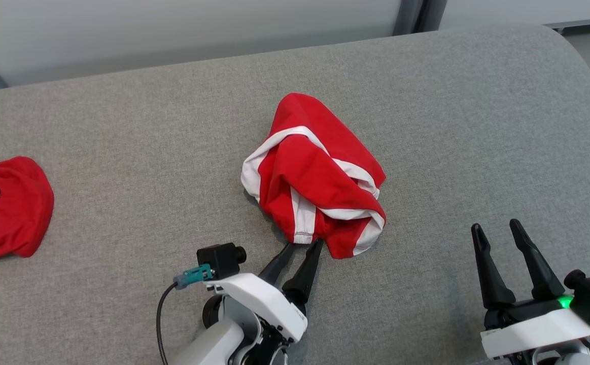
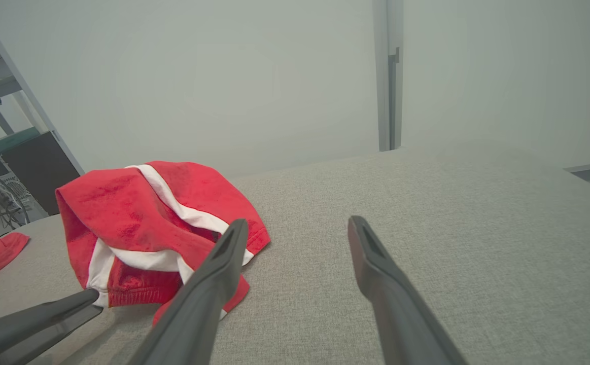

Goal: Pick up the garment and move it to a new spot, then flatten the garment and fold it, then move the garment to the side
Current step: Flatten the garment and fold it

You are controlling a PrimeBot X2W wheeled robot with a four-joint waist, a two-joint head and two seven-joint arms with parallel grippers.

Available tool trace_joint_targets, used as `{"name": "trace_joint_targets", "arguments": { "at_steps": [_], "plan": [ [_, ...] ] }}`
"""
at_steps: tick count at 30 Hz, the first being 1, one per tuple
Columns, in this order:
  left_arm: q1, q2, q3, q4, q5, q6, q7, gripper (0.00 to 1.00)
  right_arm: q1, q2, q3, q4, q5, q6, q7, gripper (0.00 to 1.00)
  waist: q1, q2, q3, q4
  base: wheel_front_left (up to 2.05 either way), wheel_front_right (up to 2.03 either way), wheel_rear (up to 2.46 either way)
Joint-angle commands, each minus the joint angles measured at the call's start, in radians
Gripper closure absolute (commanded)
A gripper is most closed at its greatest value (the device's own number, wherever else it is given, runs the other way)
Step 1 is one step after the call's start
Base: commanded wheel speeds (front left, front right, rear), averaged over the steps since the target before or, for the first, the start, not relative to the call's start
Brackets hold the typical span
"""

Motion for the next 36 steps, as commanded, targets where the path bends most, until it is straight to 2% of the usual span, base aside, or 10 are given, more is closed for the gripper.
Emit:
{"name": "trace_joint_targets", "arguments": {
  "at_steps": [1,11,12,13,14,28,36],
  "plan": [
    [-0.049,0.001,0.017,-0.010,-0.016,-0.004,-0.015,0.00,-0.029,-0.015,0.025,-0.034,-0.008,0.007,-0.012,0.00,0.0000,0.0000,0.007,-0.002,0.00,0.00,0.00],
    [-0.096,0.001,0.019,0.012,-0.019,-0.032,-0.037,0.00,-0.033,-0.022,0.023,-0.030,-0.012,0.007,-0.012,0.00,0.0000,0.0000,0.018,0.003,0.00,0.00,0.00],
    [-0.095,0.001,0.034,0.005,-0.008,-0.034,-0.038,0.20,-0.033,-0.023,0.022,-0.028,-0.012,0.007,-0.012,0.00,0.0000,0.0000,0.017,0.006,0.00,0.00,0.00],
    [-0.095,0.001,0.034,0.005,-0.008,-0.034,-0.038,0.20,-0.033,-0.023,0.022,-0.028,-0.012,0.007,-0.012,0.00,0.0000,0.0000,0.017,0.006,0.00,0.00,0.00],
    [-0.090,0.001,0.052,-0.005,0.000,-0.036,-0.038,1.00,-0.033,-0.022,0.023,-0.027,-0.012,0.007,-0.012,0.00,0.0000,0.0000,0.015,0.009,0.00,0.00,0.00],
    [-0.014,0.002,0.232,-0.159,0.249,-0.014,-0.038,1.00,-0.025,-0.033,0.095,0.030,0.034,0.007,-0.012,0.00,0.0000,0.0000,-0.012,0.087,0.00,0.00,0.00],
    [0.010,0.050,0.274,-0.259,0.417,0.025,-0.038,1.00,-0.050,-0.045,0.193,0.140,0.121,0.007,-0.012,0.00,0.0000,0.0000,-0.017,0.139,0.00,0.00,0.00]
  ]
}}
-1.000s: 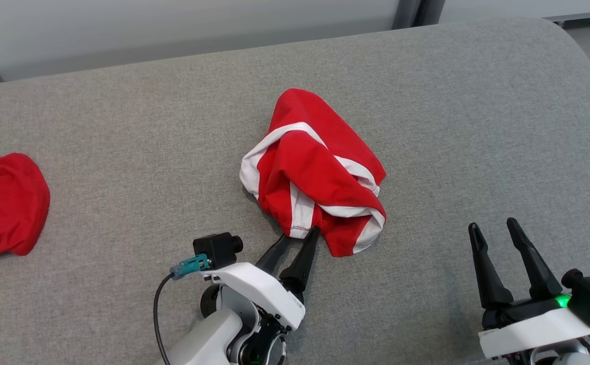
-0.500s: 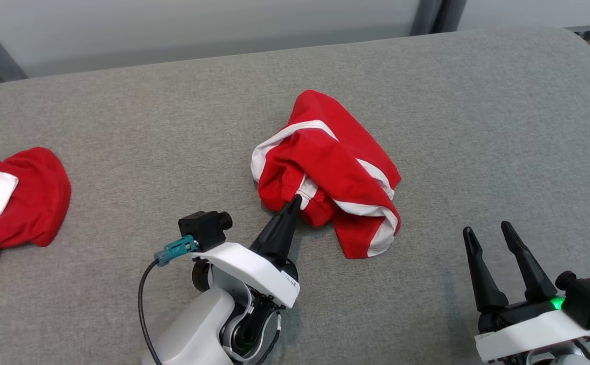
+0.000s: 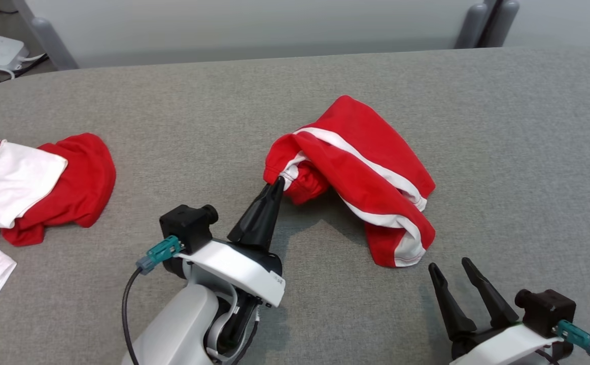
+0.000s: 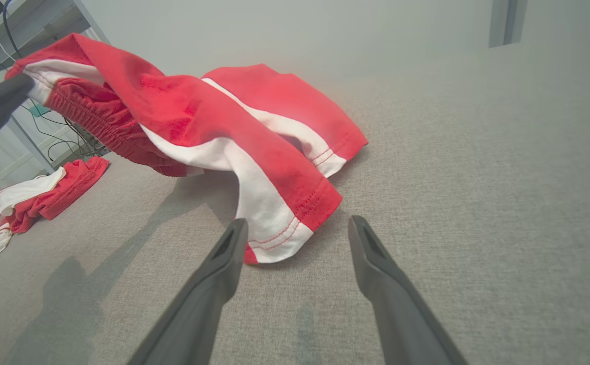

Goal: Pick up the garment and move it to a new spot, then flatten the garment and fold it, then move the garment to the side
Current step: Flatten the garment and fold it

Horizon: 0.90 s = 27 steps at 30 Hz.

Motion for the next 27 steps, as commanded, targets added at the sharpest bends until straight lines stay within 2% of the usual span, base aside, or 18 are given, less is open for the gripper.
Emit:
{"name": "trace_joint_targets", "arguments": {
  "at_steps": [1,9,14,16,17,18,20,22,24,25,27],
  "plan": [
    [-0.001,0.024,0.036,-0.044,0.028,0.012,-0.013,1.00,-0.040,-0.016,0.036,-0.001,0.024,0.007,-0.012,0.00,0.0000,-0.0001,0.000,0.015,0.00,0.00,0.00],
    [0.032,0.055,0.056,-0.083,0.051,0.036,-0.013,1.00,-0.096,-0.015,0.111,0.109,0.107,0.007,-0.012,0.00,0.0000,-0.0001,-0.006,0.052,0.00,0.00,0.00],
    [0.037,0.052,0.049,-0.095,0.057,0.040,-0.013,1.00,-0.121,-0.010,0.138,0.159,0.156,0.007,-0.012,0.09,0.0000,-0.0001,-0.012,0.066,0.00,0.00,0.00],
    [0.038,0.052,0.047,-0.097,0.057,0.040,-0.013,1.00,-0.126,-0.010,0.139,0.166,0.160,0.007,-0.012,0.07,0.0000,-0.0001,-0.013,0.068,0.00,0.00,0.00],
    [0.039,0.053,0.042,-0.099,0.060,0.041,-0.011,1.00,-0.133,-0.007,0.145,0.180,0.171,0.007,-0.012,0.27,0.0000,-0.0001,-0.014,0.073,0.00,0.00,0.00],
    [0.039,0.054,0.041,-0.101,0.060,0.041,-0.010,1.00,-0.136,-0.006,0.150,0.187,0.178,0.007,-0.012,0.38,0.0000,-0.0001,-0.014,0.076,0.00,0.00,0.00],
    [0.038,0.056,0.038,-0.102,0.062,0.043,-0.007,1.00,-0.142,-0.005,0.161,0.202,0.197,0.007,-0.012,0.53,0.0000,-0.0001,-0.014,0.081,0.00,0.00,0.00],
    [0.038,0.058,0.037,-0.105,0.062,0.044,-0.006,1.00,-0.149,-0.004,0.175,0.215,0.213,0.007,-0.012,0.54,0.0000,-0.0001,-0.014,0.085,0.00,0.00,0.00],
    [0.038,0.060,0.037,-0.107,0.061,0.045,-0.005,1.00,-0.154,-0.004,0.186,0.225,0.226,0.007,-0.012,0.62,0.0000,-0.0001,-0.014,0.088,0.00,0.00,0.00],
    [0.039,0.061,0.037,-0.108,0.060,0.045,-0.005,1.00,-0.156,-0.003,0.190,0.229,0.234,0.007,-0.012,0.63,0.0000,-0.0001,-0.014,0.089,0.00,0.00,0.00],
    [0.040,0.063,0.036,-0.111,0.060,0.046,-0.003,1.00,-0.160,-0.002,0.196,0.238,0.245,0.007,-0.012,0.53,0.0000,-0.0001,-0.014,0.089,0.00,0.00,0.00]
  ]
}}
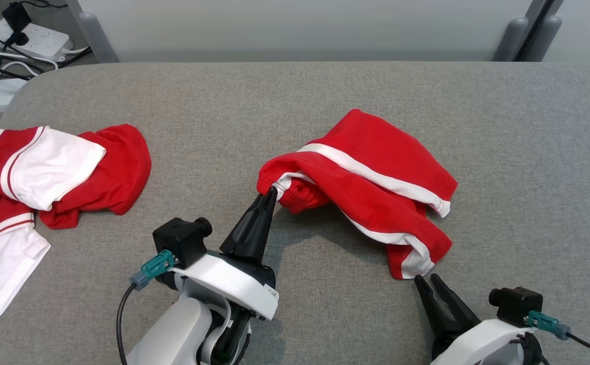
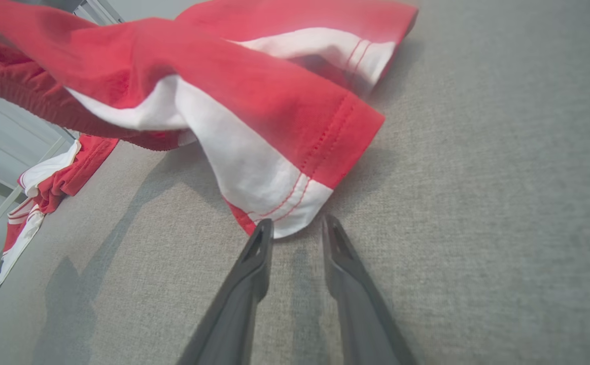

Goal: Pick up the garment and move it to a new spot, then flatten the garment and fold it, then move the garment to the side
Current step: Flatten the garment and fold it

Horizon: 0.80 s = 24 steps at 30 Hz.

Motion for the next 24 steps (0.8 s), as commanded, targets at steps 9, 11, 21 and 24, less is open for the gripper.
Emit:
{"name": "trace_joint_targets", "arguments": {
  "at_steps": [9,11,21,24],
  "plan": [
    [-0.020,0.022,0.023,-0.053,0.007,0.017,0.005,1.00,-0.064,0.013,0.046,0.030,0.039,0.007,-0.012,0.93,-0.0001,0.0000,0.015,0.007,0.00,0.00,0.00],
    [-0.021,0.025,0.022,-0.057,0.009,0.019,0.006,1.00,-0.072,0.013,0.049,0.033,0.038,0.007,-0.012,1.00,-0.0001,0.0000,0.018,0.010,0.00,0.00,0.00],
    [-0.010,0.052,0.047,-0.091,0.024,0.031,-0.003,1.00,-0.026,-0.049,-0.062,-0.086,-0.052,0.007,-0.012,1.00,-0.0001,0.0000,-0.004,0.005,0.00,0.00,0.00],
    [-0.005,0.085,0.049,-0.119,0.043,0.030,-0.001,1.00,-0.006,-0.080,-0.106,-0.167,-0.091,0.007,-0.012,1.00,-0.0001,0.0000,-0.020,-0.009,0.00,0.00,0.00]
  ]
}}
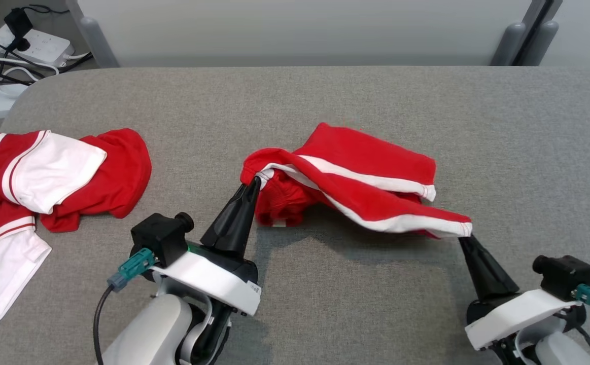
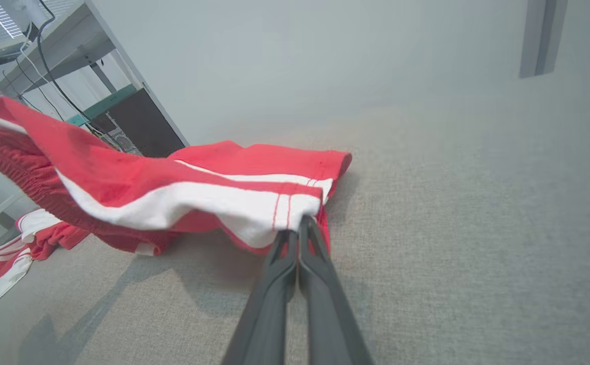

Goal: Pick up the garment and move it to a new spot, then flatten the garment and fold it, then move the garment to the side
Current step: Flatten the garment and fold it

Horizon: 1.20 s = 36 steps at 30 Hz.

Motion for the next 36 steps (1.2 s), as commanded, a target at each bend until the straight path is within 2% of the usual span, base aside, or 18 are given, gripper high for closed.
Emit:
{"name": "trace_joint_targets", "arguments": {
  "at_steps": [1,3,7,13,14,20,28,33,36],
  "plan": [
    [-0.012,0.035,0.035,-0.042,0.021,0.001,0.000,1.00,0.007,-0.027,0.001,-0.051,-0.014,0.007,-0.012,1.00,0.0000,0.0000,-0.014,-0.012,0.00,0.00,0.00],
    [-0.021,0.078,0.026,-0.074,0.042,-0.012,0.023,1.00,0.009,-0.061,-0.013,-0.093,-0.025,0.007,-0.012,1.00,0.0000,0.0000,-0.028,-0.020,0.00,0.00,0.00],
    [-0.055,0.185,0.000,-0.162,0.064,-0.073,0.113,1.00,-0.010,-0.147,-0.027,-0.161,-0.002,0.007,-0.012,1.00,0.0000,0.0000,-0.057,-0.030,0.00,0.00,0.00],
    [-0.122,0.317,0.011,-0.322,0.021,-0.146,0.232,1.00,-0.086,-0.278,-0.092,-0.261,0.037,0.007,0.019,1.00,0.0000,0.0000,-0.102,-0.046,0.00,0.00,0.00],
    [-0.122,0.317,0.011,-0.322,0.021,-0.146,0.232,1.00,-0.086,-0.278,-0.092,-0.261,0.037,0.007,0.019,1.00,0.0000,0.0000,-0.102,-0.046,0.00,0.00,0.00],
    [-0.223,0.404,0.029,-0.455,-0.081,-0.178,0.303,1.00,-0.170,-0.368,-0.172,-0.358,0.042,0.007,0.061,1.00,0.0000,0.0000,-0.140,-0.048,0.00,0.00,0.00],
    [-0.325,0.467,0.024,-0.568,-0.260,-0.185,0.363,1.00,-0.197,-0.427,-0.313,-0.478,0.043,0.007,0.119,1.00,0.0000,0.0000,-0.168,-0.049,0.00,0.00,0.00],
    [-0.373,0.494,0.019,-0.643,-0.372,-0.186,0.395,1.00,-0.164,-0.439,-0.439,-0.574,0.044,0.007,0.172,1.00,0.0000,0.0000,-0.170,-0.054,0.00,0.00,0.00],
    [-0.405,0.496,-0.006,-0.627,-0.414,-0.186,0.428,1.00,-0.174,-0.426,-0.454,-0.586,0.040,0.007,0.209,1.00,0.0000,0.0000,-0.158,-0.062,0.00,0.00,0.00]
  ]
}}
